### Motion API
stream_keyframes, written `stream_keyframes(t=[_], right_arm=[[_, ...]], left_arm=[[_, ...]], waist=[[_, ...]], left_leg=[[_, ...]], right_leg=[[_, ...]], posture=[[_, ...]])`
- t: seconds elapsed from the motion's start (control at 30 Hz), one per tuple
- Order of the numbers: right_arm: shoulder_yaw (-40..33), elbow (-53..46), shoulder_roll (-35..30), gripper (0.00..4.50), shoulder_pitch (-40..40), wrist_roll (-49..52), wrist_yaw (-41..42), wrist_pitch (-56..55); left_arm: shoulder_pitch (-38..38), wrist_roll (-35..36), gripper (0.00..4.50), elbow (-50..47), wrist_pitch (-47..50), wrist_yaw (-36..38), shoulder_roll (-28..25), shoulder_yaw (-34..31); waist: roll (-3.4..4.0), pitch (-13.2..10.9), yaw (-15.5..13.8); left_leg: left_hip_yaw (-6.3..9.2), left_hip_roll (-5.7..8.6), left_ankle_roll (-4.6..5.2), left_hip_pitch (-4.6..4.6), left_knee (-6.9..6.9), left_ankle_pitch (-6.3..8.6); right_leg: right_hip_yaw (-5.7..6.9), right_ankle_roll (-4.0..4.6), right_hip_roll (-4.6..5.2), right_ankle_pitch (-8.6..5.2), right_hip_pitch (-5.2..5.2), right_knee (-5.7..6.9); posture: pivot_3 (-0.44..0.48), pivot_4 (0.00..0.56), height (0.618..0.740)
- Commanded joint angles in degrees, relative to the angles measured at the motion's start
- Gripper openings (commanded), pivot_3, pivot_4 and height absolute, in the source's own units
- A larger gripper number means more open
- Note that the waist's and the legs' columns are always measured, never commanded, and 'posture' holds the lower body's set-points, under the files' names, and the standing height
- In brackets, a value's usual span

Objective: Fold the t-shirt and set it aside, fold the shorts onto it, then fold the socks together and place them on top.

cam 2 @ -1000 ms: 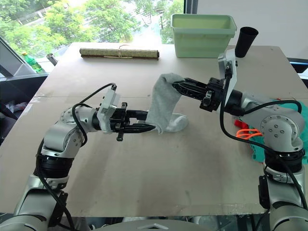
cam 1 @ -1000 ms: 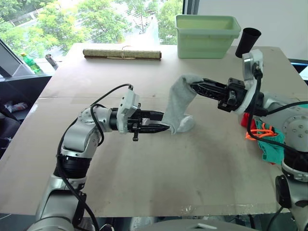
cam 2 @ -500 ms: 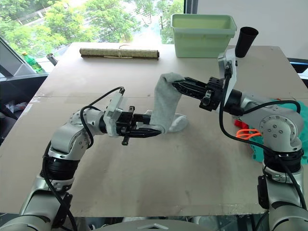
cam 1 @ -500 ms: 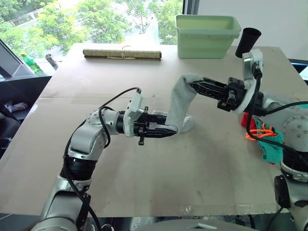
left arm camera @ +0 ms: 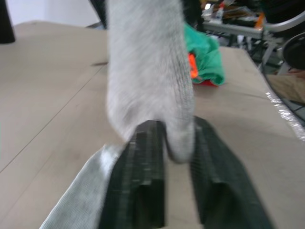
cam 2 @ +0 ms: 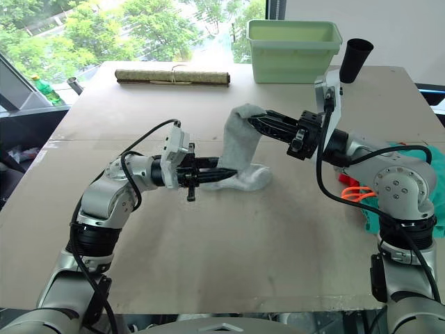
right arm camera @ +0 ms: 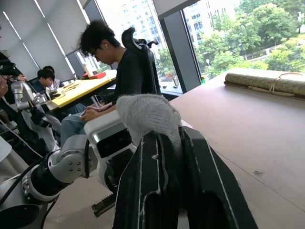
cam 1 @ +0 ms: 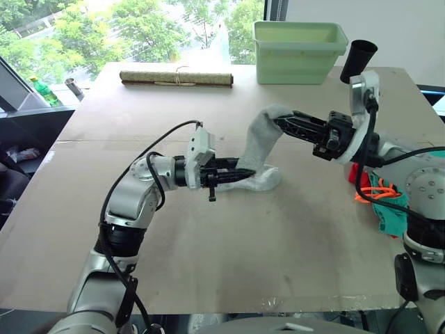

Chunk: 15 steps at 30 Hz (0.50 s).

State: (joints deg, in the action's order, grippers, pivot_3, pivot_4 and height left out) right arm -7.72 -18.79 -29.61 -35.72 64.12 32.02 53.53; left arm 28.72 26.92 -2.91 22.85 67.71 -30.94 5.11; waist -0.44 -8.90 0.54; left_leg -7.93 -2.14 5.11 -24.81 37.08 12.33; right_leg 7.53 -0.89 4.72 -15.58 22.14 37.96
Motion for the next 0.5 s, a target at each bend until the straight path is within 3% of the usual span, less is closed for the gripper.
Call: stream_keyframes(t=[0.03,0.27,0.43,0.5], right_arm=[[-2.17,-1.63,-0.4,0.0,0.15,1.41,-0.29,-0.48],[-1.86,-2.52,-1.45,0.0,2.98,3.3,-0.18,1.07],[0.87,-5.16,-0.08,1.98,5.69,2.77,-0.2,1.16],[2.06,-5.94,0.22,1.98,6.19,2.05,0.0,1.05]], left_arm=[[0.28,-0.09,0.08,-0.07,-1.61,0.47,-1.48,-1.67],[1.7,3.89,0.08,0.83,0.74,6.26,-7.42,-5.24],[3.17,8.14,0.0,-0.93,5.47,10.94,-10.62,-5.81],[3.19,8.93,0.0,-1.65,6.55,12.38,-11.44,-5.45]], waist=[[0.0,0.0,0.01],[0.0,-0.01,0.02],[0.01,-0.02,0.01],[0.02,-0.02,0.08]], left_leg=[[0.0,0.0,0.0,0.0,0.0,0.0],[0.0,-0.01,-0.01,0.0,-0.02,0.0],[0.01,0.0,-0.01,0.0,-0.04,0.0],[0.0,0.0,-0.01,0.01,-0.06,0.0]], right_leg=[[0.0,0.0,0.0,0.0,0.0,0.0],[0.0,0.0,0.01,0.0,0.01,-0.02],[0.0,0.0,0.02,0.0,0.01,-0.05],[0.0,0.0,0.02,-0.01,0.01,-0.05]], posture=[[0.0,0.15,0.737],[0.0,0.15,0.737],[0.0,0.15,0.737],[0.0,0.15,0.737]])
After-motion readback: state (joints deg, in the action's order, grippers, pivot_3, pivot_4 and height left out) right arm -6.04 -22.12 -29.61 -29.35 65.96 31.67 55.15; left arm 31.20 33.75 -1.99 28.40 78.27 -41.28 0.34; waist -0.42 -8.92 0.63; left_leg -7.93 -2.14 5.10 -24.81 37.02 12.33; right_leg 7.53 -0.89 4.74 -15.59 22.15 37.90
